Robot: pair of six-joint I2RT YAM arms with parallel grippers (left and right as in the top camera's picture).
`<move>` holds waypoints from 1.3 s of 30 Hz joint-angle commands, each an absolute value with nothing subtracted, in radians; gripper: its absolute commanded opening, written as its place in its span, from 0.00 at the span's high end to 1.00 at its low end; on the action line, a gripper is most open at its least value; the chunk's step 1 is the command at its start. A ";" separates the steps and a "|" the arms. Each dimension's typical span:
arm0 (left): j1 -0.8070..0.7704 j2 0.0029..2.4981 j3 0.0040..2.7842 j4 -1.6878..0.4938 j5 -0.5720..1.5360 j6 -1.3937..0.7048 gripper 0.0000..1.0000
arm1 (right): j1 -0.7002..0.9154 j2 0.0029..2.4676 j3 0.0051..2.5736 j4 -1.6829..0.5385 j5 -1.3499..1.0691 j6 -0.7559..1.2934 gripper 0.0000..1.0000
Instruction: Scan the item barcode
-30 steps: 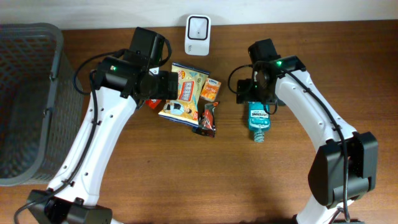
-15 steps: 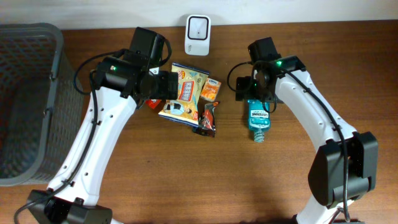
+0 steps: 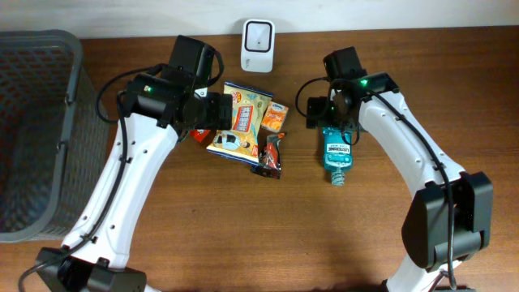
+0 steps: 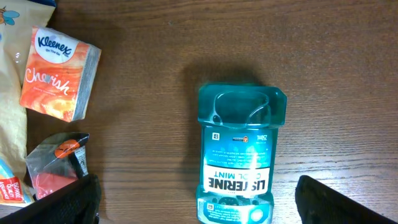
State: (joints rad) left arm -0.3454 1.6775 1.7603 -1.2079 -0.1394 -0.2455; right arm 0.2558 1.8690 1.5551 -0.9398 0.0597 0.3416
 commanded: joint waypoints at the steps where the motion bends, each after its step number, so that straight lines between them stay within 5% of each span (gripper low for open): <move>1: -0.347 1.683 1.767 -1.206 -0.147 -0.230 0.01 | 0.252 1.871 1.569 -0.936 0.095 0.348 0.01; 39: -0.347 1.683 1.767 -1.206 -0.147 -0.230 0.01 | 0.181 2.038 1.546 -1.010 0.117 0.356 0.01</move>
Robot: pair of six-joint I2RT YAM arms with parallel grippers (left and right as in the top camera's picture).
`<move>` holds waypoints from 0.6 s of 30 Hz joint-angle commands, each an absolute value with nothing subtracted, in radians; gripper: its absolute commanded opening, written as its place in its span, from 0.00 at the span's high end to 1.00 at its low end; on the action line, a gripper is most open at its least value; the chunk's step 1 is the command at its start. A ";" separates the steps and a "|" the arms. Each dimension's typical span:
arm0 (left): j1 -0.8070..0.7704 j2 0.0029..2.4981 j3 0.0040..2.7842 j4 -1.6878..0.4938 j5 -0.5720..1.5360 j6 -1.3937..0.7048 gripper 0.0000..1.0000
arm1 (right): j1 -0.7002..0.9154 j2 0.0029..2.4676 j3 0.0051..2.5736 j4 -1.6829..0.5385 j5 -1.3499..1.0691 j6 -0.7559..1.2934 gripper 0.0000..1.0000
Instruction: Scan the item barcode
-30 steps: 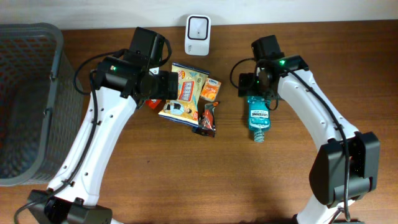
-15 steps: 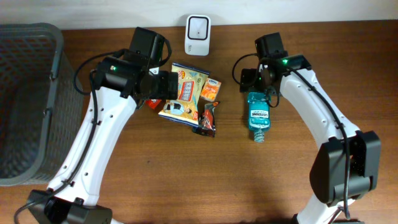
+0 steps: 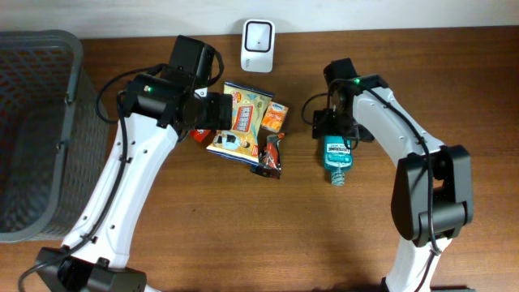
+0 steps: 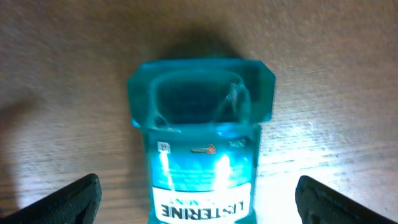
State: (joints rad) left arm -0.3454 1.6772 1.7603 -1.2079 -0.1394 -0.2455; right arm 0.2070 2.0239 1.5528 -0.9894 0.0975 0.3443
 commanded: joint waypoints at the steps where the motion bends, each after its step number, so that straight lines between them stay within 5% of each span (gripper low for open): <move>1: -0.347 1.683 1.767 -1.206 -0.147 -0.229 0.01 | 0.175 2.045 1.546 -1.019 0.117 0.352 0.01; 18: -0.347 1.683 1.767 -1.206 -0.147 -0.230 0.01 | 0.170 2.075 1.477 -0.958 0.037 0.258 0.01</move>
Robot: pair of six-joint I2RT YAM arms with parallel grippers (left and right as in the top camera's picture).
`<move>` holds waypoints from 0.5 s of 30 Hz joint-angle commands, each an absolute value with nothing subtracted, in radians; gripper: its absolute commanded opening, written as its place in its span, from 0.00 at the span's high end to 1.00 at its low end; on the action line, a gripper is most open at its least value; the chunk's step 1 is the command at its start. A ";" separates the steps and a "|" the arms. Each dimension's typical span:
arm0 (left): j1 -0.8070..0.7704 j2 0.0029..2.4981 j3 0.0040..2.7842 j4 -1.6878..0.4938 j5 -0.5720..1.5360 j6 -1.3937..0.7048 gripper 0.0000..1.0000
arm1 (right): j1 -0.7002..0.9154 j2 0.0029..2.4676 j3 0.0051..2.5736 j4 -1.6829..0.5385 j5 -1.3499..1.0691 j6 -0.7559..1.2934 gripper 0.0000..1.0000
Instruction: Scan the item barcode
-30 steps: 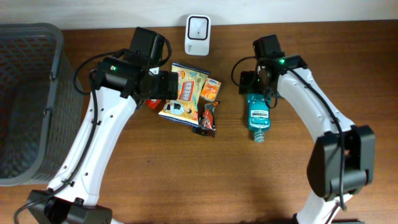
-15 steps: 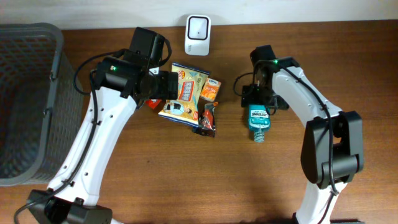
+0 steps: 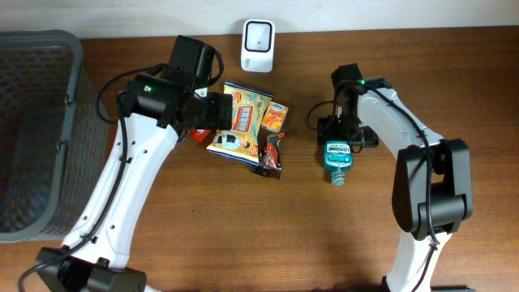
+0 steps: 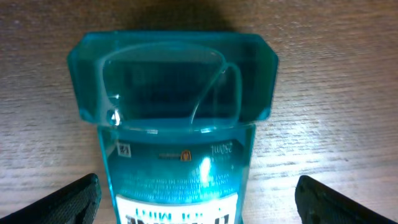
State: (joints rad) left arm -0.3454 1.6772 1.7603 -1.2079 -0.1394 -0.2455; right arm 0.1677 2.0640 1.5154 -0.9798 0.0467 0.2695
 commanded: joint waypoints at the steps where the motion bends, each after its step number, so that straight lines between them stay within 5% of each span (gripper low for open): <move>1: -0.347 1.683 1.767 -1.206 -0.147 -0.230 0.01 | 0.170 2.075 1.473 -0.951 0.037 0.259 0.01; 15: -0.347 1.683 1.767 -1.206 -0.147 -0.230 0.01 | 0.170 2.085 1.456 -0.925 -0.012 0.259 0.08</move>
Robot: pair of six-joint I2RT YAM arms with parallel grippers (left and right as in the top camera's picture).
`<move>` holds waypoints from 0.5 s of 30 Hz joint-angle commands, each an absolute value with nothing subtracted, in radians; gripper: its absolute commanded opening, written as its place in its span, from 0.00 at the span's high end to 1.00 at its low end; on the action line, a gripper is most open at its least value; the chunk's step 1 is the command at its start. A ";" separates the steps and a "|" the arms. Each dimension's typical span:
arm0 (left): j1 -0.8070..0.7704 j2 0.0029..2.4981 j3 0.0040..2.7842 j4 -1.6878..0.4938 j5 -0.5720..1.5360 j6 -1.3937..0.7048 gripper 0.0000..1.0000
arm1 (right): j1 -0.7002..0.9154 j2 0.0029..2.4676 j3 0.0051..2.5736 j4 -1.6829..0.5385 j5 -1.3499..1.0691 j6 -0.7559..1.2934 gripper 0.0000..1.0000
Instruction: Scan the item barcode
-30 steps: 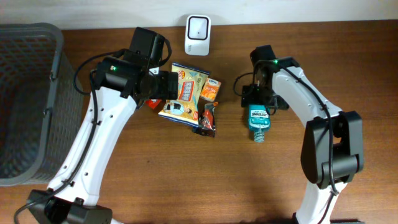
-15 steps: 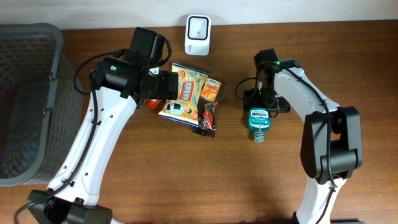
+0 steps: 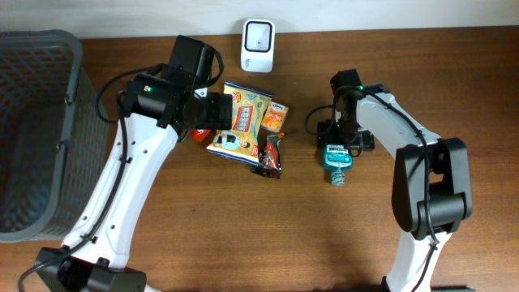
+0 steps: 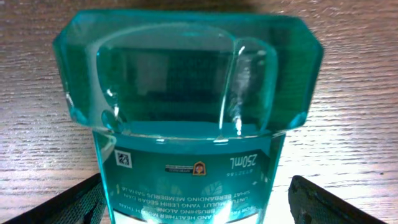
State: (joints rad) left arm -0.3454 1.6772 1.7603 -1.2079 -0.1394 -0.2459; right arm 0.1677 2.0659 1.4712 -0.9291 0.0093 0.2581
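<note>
A teal Listerine mouthwash bottle (image 3: pixel 336 159) lies flat on the wooden table, cap toward the near edge. It fills the right wrist view (image 4: pixel 189 106), base at the top and label below. My right gripper (image 4: pixel 196 211) is open and low over it, one dark finger (image 4: pixel 68 205) to the left of the bottle and the other to the right, with gaps to its sides. The white scanner (image 3: pixel 258 35) stands at the table's far edge. My left gripper (image 3: pixel 203 128) sits by the snack packets, its fingers hidden under the arm.
A pile of snack packets (image 3: pixel 243 122), an orange tissue pack (image 3: pixel 275 118) and a small dark sachet (image 3: pixel 271 158) lie between the arms. A grey mesh basket (image 3: pixel 36 130) stands at the left edge.
My right gripper has come closer to the bottle, which now fills more of the wrist view, with both fingers flanking the label. The left arm and the bottle have not moved.
My right gripper was open well above the bottle, with the tissue pack in its view. Then it was centred over the bottle's base and lower, then lower still. Now its open fingers stand on either side of the bottle. The left arm stayed put.
</note>
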 commanded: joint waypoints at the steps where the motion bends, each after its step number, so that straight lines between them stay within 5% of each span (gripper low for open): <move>1: -0.347 1.683 1.767 -1.206 -0.147 -0.229 0.01 | 0.170 2.085 1.450 -0.921 -0.012 0.259 0.08; 6: -0.347 1.683 1.767 -1.206 -0.147 -0.230 0.01 | 0.170 2.085 1.410 -0.897 -0.015 0.259 0.09; 11: -0.347 1.683 1.767 -1.206 -0.147 -0.230 0.01 | 0.170 2.085 1.406 -0.884 -0.015 0.259 0.26; 15: -0.347 1.683 1.767 -1.206 -0.147 -0.230 0.01 | 0.170 2.085 1.406 -0.865 -0.015 0.259 0.28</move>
State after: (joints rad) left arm -0.3454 1.6775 1.7603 -1.2079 -0.1394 -0.2455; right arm 0.1677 2.0674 1.4181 -0.8818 -0.0032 0.2584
